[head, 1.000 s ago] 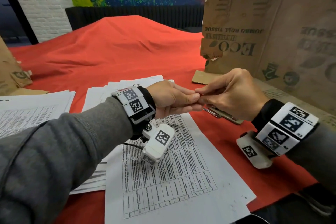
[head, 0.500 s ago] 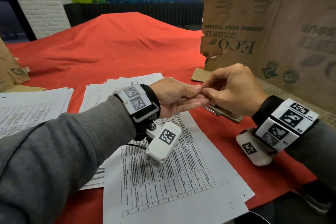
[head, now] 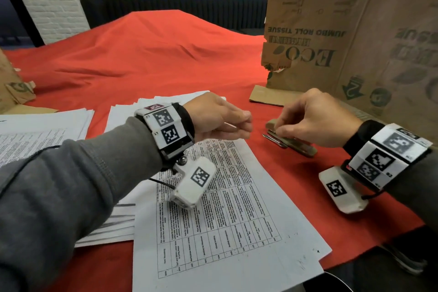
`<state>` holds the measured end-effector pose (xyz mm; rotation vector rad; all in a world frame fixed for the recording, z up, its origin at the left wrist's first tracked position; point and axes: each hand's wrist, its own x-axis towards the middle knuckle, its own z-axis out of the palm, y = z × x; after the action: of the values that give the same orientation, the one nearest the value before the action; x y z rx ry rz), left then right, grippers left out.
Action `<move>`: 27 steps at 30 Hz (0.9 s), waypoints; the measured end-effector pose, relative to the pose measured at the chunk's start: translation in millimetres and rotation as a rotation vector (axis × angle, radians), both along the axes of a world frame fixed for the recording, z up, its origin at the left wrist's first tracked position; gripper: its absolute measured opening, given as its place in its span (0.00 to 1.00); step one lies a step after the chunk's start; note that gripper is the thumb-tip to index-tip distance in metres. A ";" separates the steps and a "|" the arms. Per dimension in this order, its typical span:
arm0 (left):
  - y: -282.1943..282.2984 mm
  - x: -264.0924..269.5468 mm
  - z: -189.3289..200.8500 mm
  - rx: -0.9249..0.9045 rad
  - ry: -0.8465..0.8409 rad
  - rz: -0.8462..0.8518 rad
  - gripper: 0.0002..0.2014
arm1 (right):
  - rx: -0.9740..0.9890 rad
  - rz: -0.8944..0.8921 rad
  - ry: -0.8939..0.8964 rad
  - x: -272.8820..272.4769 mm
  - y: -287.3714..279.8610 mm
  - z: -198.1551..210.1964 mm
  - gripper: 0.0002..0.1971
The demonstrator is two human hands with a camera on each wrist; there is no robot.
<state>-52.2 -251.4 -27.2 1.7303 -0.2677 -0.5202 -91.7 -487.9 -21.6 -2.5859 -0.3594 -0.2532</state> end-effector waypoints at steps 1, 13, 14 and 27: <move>6.1 2.9 -0.3 0.123 -0.085 -0.018 0.10 | -0.057 0.008 0.013 -0.1 0.9 0.4 0.07; 61.4 10.2 1.1 0.955 -0.573 -0.119 0.12 | -0.459 0.108 0.200 14.3 14.1 -15.1 0.12; 65.1 10.3 -0.1 0.993 -0.574 -0.134 0.12 | -0.458 0.113 0.196 13.3 14.8 -15.2 0.11; 68.7 6.7 -1.8 1.092 -0.562 -0.218 0.17 | -0.377 0.098 0.183 11.6 5.7 -11.8 0.11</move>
<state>-45.5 -182.6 -29.0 2.9333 -0.6548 -0.3257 -80.1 -482.2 -33.4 -2.9186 -0.5058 0.0968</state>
